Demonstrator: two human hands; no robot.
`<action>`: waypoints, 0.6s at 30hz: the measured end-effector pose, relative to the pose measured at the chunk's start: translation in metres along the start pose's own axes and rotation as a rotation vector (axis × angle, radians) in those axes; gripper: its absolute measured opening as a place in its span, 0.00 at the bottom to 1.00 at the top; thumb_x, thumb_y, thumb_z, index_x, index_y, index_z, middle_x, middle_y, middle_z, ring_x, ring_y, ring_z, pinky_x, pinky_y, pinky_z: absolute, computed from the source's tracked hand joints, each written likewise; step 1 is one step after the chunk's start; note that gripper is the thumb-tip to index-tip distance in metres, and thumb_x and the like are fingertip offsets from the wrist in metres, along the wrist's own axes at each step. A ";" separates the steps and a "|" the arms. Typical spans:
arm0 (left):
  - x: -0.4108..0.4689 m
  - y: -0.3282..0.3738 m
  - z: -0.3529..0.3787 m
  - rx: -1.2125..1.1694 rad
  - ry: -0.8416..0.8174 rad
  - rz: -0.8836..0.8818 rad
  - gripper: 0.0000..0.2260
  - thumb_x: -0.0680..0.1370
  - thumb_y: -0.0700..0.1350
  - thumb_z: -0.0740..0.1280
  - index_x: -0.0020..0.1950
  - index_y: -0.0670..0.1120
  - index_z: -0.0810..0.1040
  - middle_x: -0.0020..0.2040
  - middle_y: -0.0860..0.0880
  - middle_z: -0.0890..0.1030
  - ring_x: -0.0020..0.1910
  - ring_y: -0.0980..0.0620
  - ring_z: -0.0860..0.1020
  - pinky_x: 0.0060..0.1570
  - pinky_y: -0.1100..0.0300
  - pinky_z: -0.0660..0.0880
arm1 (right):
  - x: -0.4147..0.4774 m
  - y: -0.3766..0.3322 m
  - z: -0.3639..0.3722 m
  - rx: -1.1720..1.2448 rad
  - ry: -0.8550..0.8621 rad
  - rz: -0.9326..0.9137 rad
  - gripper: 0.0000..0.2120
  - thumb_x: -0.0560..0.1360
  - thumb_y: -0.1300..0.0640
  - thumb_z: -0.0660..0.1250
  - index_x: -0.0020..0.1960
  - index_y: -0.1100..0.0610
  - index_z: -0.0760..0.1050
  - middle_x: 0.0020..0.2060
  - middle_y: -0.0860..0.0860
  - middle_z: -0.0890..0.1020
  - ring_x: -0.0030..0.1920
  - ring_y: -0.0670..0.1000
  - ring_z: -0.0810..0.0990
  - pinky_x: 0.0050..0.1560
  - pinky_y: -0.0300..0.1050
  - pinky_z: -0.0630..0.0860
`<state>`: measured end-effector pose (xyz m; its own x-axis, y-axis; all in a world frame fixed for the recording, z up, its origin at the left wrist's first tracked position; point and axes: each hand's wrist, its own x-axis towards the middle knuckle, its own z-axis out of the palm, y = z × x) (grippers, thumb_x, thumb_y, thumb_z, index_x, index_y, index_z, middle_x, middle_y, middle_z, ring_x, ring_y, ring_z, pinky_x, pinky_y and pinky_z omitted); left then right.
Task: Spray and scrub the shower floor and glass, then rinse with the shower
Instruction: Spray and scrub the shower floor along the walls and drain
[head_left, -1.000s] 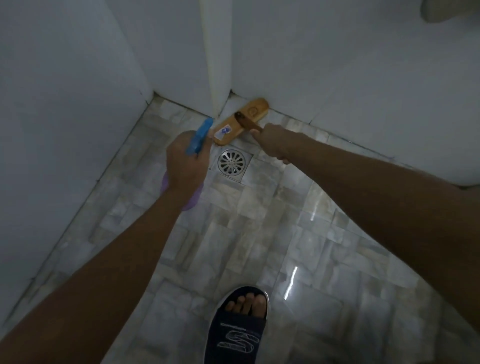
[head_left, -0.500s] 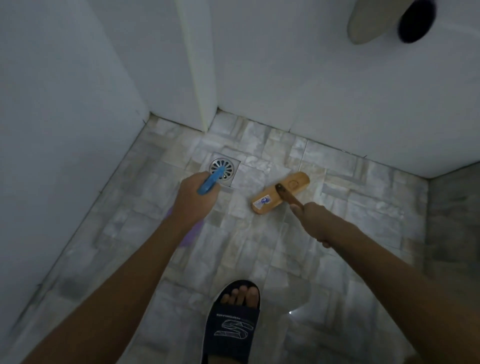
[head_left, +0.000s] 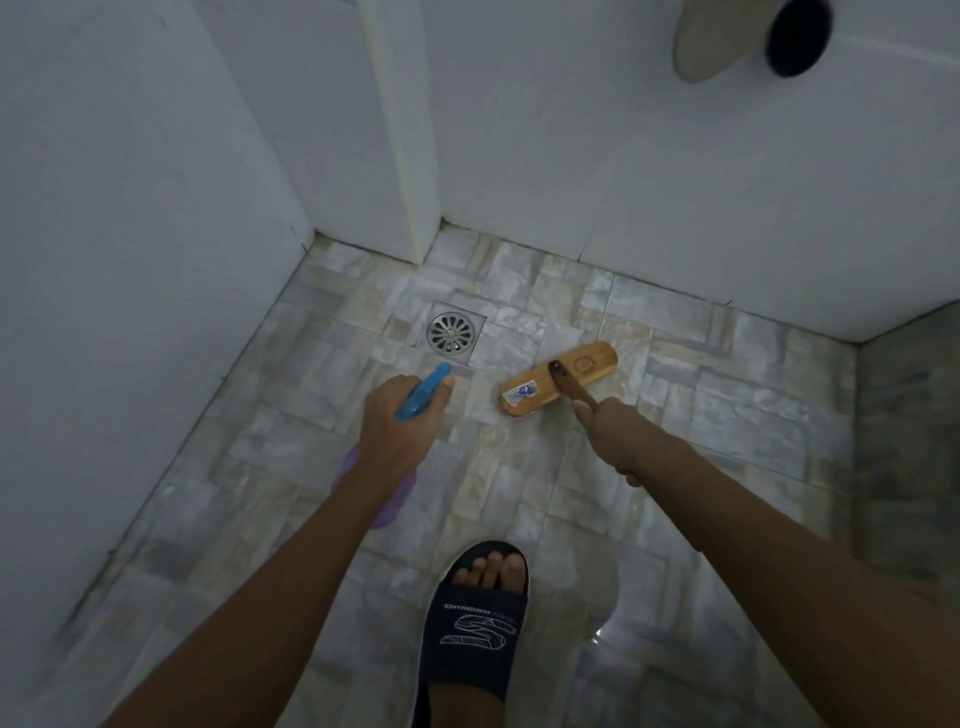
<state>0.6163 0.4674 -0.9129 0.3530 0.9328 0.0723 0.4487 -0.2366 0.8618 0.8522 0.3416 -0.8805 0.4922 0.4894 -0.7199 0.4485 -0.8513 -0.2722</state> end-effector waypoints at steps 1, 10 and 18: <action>0.000 -0.001 -0.001 -0.001 -0.001 0.016 0.21 0.77 0.48 0.73 0.29 0.46 0.67 0.26 0.51 0.68 0.24 0.54 0.66 0.27 0.53 0.67 | -0.001 -0.001 0.001 0.009 0.000 0.002 0.25 0.83 0.37 0.49 0.56 0.59 0.70 0.43 0.58 0.78 0.34 0.56 0.77 0.28 0.44 0.74; -0.002 -0.002 0.004 -0.012 -0.047 0.044 0.22 0.77 0.46 0.74 0.27 0.44 0.68 0.23 0.53 0.66 0.22 0.57 0.64 0.25 0.59 0.64 | -0.006 -0.009 0.006 0.006 0.021 -0.004 0.24 0.83 0.38 0.49 0.58 0.59 0.69 0.43 0.57 0.77 0.33 0.54 0.77 0.27 0.44 0.74; -0.001 -0.002 0.010 0.021 -0.056 0.043 0.22 0.77 0.49 0.73 0.29 0.40 0.71 0.24 0.50 0.69 0.22 0.58 0.66 0.25 0.62 0.64 | -0.006 -0.009 0.005 -0.013 0.017 0.006 0.25 0.83 0.38 0.49 0.60 0.59 0.70 0.44 0.57 0.77 0.36 0.55 0.78 0.29 0.45 0.75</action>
<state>0.6234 0.4639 -0.9196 0.4177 0.9050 0.0807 0.4486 -0.2826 0.8479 0.8416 0.3454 -0.8766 0.5074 0.4879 -0.7103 0.4554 -0.8516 -0.2596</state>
